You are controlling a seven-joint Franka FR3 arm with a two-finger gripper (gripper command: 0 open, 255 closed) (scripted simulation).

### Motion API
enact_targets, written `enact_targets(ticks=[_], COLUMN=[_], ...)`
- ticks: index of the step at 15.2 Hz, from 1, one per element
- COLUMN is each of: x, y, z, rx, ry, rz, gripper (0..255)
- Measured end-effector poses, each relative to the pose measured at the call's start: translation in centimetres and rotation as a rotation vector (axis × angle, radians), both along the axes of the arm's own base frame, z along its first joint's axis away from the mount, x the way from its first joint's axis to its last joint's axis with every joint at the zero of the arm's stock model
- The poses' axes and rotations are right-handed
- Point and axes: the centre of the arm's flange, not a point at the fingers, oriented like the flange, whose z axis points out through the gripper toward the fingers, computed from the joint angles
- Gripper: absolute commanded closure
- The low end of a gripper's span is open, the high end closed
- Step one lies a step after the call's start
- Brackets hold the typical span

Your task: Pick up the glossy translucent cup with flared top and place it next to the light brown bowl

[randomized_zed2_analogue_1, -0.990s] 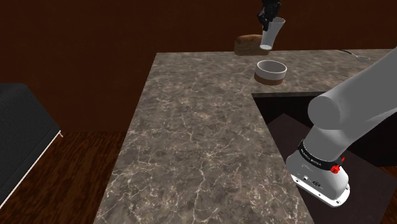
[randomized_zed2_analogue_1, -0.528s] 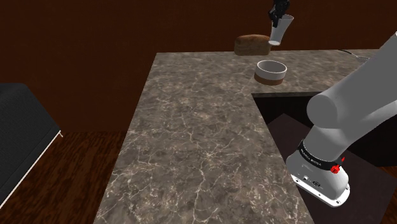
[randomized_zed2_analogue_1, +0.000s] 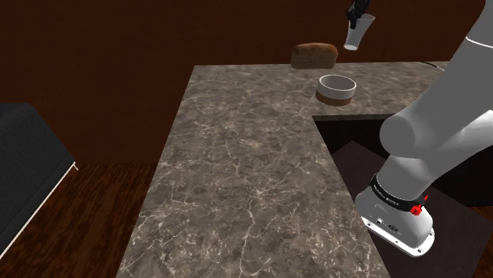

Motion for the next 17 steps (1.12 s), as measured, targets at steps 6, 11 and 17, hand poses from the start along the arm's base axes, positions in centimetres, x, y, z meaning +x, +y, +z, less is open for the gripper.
enact_targets(ticks=[6,11,17], x=[1.6,1.5,1.4], y=[-7.9,-9.2,-9.2], z=[0.0,-2.2,-5.3], rx=[-0.001,-0.001,-0.001], ry=[0.0,0.001,0.001], rz=[0.0,0.001,0.001], gripper=[255,255,255])
